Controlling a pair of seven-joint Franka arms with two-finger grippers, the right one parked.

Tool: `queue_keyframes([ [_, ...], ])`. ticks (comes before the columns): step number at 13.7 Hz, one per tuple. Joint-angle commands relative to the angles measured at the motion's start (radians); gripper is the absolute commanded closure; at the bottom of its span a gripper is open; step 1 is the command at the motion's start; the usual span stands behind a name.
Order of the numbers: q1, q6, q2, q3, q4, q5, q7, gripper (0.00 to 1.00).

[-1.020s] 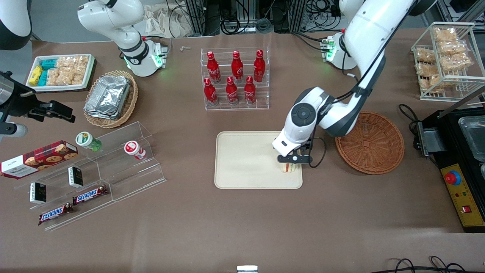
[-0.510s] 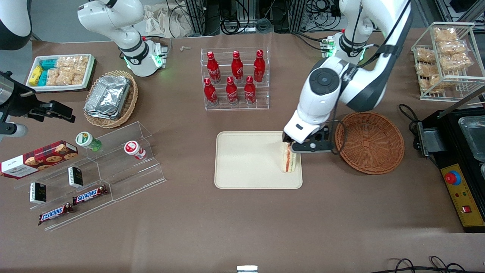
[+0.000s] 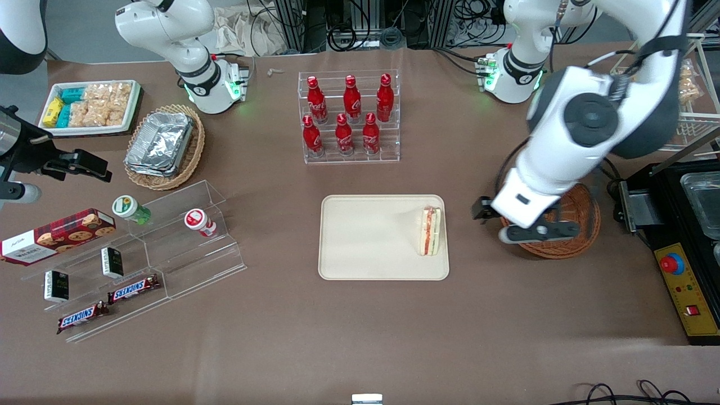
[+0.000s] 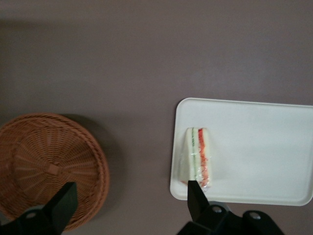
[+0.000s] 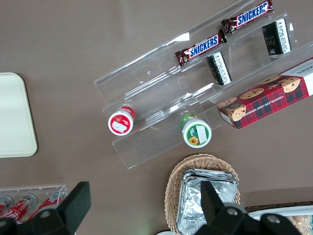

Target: Place sandwich from basket to tray

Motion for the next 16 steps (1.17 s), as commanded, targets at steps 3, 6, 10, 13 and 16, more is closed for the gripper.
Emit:
queue_keyframes([
  [3,0.022,-0.142,-0.123,0.150,0.011,-0.115,0.255,0.00],
  [6,0.018,-0.218,-0.202,0.249,0.005,-0.149,0.377,0.00],
  [10,0.007,-0.224,-0.320,0.271,-0.087,-0.151,0.380,0.00],
  [13,0.007,-0.224,-0.336,0.264,-0.095,-0.149,0.380,0.00],
  [16,0.007,-0.235,-0.330,0.262,-0.090,-0.151,0.379,0.00],
])
